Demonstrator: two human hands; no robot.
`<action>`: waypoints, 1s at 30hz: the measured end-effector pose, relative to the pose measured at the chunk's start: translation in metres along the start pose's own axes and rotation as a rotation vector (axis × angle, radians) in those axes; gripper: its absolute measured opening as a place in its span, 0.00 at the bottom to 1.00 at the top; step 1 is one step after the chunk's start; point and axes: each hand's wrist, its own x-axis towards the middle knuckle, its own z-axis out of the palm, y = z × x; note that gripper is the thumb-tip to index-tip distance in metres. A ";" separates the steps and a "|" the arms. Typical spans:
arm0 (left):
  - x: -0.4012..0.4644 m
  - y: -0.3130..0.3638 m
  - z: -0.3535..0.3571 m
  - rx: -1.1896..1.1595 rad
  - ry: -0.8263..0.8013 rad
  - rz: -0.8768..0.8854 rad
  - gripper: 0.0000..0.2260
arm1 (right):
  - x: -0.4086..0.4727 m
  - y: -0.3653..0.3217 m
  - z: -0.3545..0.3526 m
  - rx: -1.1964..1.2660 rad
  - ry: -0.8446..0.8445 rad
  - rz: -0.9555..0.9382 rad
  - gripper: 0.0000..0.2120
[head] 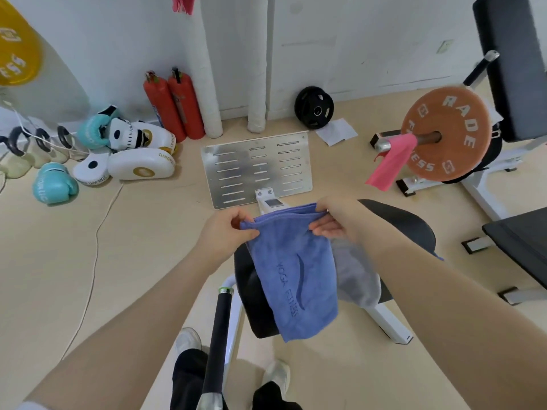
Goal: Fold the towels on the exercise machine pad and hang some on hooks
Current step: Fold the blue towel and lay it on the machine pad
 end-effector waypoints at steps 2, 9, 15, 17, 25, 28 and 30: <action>0.013 -0.008 -0.003 -0.073 -0.014 -0.046 0.09 | 0.014 -0.006 0.001 0.060 -0.075 -0.009 0.05; 0.053 -0.030 0.003 -0.359 -0.052 -0.234 0.05 | 0.064 0.007 0.015 -0.280 0.089 -0.296 0.07; 0.072 -0.036 0.017 -0.569 0.150 -0.356 0.12 | 0.089 0.015 0.030 -0.067 0.246 -0.361 0.06; 0.069 -0.040 0.028 -0.431 0.140 -0.424 0.23 | 0.093 0.023 0.034 -0.050 0.239 -0.284 0.14; 0.016 -0.055 0.045 0.083 0.050 -0.340 0.09 | 0.053 0.103 0.011 -0.159 0.047 -0.148 0.13; -0.009 -0.062 0.049 0.217 0.108 -0.276 0.12 | 0.037 0.123 0.011 -0.068 -0.007 -0.181 0.10; -0.024 -0.062 0.052 0.246 0.123 -0.287 0.11 | 0.030 0.131 0.013 -0.065 0.047 -0.219 0.11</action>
